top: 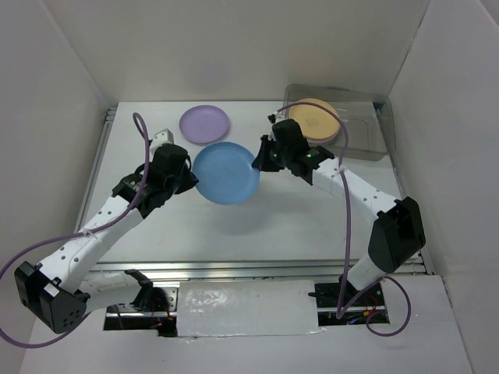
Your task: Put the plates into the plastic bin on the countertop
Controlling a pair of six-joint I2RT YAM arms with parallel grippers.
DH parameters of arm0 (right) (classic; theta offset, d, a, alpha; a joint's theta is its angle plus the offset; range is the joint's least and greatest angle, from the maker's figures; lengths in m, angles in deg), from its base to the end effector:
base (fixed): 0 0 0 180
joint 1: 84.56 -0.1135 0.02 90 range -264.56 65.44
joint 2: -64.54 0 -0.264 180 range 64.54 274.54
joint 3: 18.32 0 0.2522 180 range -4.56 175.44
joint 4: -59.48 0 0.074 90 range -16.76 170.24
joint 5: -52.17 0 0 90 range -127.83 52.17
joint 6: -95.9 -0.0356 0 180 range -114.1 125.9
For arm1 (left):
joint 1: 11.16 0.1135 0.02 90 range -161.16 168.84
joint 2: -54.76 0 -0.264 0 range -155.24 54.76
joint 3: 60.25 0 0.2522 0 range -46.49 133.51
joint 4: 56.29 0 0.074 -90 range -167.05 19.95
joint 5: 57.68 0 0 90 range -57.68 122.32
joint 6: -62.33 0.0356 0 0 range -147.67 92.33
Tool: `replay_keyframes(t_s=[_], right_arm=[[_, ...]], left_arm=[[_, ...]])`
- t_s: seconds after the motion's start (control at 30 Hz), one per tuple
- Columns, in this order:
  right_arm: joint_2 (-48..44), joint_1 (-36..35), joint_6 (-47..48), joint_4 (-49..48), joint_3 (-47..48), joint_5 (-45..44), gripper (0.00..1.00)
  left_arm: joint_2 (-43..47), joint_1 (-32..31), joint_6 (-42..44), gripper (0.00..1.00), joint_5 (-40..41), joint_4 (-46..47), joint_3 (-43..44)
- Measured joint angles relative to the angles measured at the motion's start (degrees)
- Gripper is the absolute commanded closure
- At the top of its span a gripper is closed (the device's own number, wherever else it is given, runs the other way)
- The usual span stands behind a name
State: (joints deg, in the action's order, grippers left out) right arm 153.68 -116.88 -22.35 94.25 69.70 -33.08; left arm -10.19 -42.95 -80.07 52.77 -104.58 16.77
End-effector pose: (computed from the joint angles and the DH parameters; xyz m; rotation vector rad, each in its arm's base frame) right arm 0.3000 0.1933 0.3084 -0.1292 2.2756 0.6686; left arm 0.2118 -0.1166 0.3420 -0.5871 2.1126 -0.4500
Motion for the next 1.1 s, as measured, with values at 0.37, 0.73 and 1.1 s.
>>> replay_keyframes(t_s=[0.37,0.73,1.1], right_arm=[[8.57,17.25,-8.26,5.2,12.28,-6.25,1.0],[47.08,43.95,-14.23,14.03,55.49,-3.23,1.0],[49.46,41.62,-14.01,15.19,54.82,1.68,1.0]], left_arm=[[-1.16,0.44,-1.95,0.01,6.4,-3.17,5.33],[1.77,3.19,1.75,0.01,5.66,-1.88,-2.23],[-6.34,6.47,6.19,0.01,0.13,3.48,-3.06]])
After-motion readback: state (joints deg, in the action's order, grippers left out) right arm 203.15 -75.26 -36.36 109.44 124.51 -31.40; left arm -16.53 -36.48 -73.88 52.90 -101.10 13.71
